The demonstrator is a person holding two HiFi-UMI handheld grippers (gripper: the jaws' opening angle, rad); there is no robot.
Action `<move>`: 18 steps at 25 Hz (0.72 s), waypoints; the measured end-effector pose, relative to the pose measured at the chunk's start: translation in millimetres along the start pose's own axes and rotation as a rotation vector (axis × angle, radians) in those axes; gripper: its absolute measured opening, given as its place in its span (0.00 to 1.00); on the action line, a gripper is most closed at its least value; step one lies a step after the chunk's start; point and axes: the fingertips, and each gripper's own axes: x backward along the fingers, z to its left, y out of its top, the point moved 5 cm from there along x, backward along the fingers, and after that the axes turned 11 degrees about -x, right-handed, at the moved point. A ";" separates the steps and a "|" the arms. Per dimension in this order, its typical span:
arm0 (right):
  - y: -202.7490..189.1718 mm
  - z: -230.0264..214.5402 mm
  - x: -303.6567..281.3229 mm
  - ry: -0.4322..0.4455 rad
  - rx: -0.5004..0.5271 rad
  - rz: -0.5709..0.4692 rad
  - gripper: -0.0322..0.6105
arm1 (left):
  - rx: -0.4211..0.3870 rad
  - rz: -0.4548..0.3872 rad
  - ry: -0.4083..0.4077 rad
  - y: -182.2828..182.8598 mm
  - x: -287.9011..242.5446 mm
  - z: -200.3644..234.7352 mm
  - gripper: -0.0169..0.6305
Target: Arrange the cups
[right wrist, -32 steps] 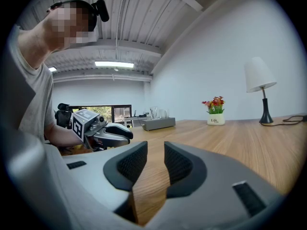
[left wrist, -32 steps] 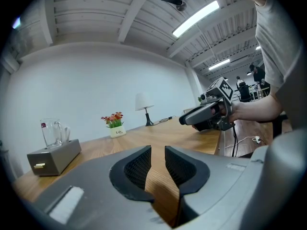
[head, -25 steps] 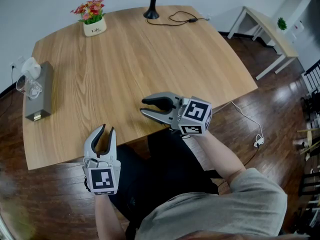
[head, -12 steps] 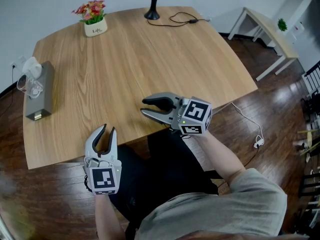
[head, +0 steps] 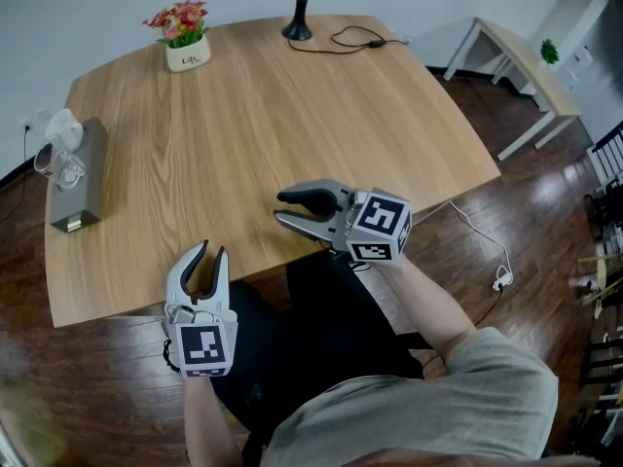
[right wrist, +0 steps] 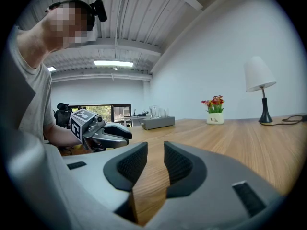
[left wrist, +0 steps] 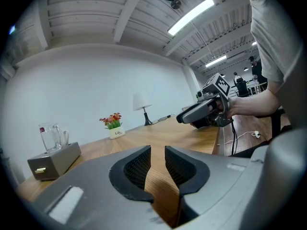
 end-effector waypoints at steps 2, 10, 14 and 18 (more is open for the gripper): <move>-0.3 -0.2 -0.2 0.000 -0.001 0.002 0.21 | -0.002 0.001 -0.001 -0.2 -0.1 -0.4 0.18; -0.3 0.0 -0.3 0.003 0.000 0.002 0.21 | -0.011 0.002 -0.001 -0.3 -0.1 -1.1 0.18; -0.3 -0.2 -0.6 0.004 0.000 0.002 0.21 | -0.014 0.003 -0.002 -0.6 -0.6 -1.6 0.18; -0.3 -0.3 -0.7 0.003 0.000 0.002 0.21 | -0.018 0.004 -0.004 -0.8 -0.7 -2.0 0.18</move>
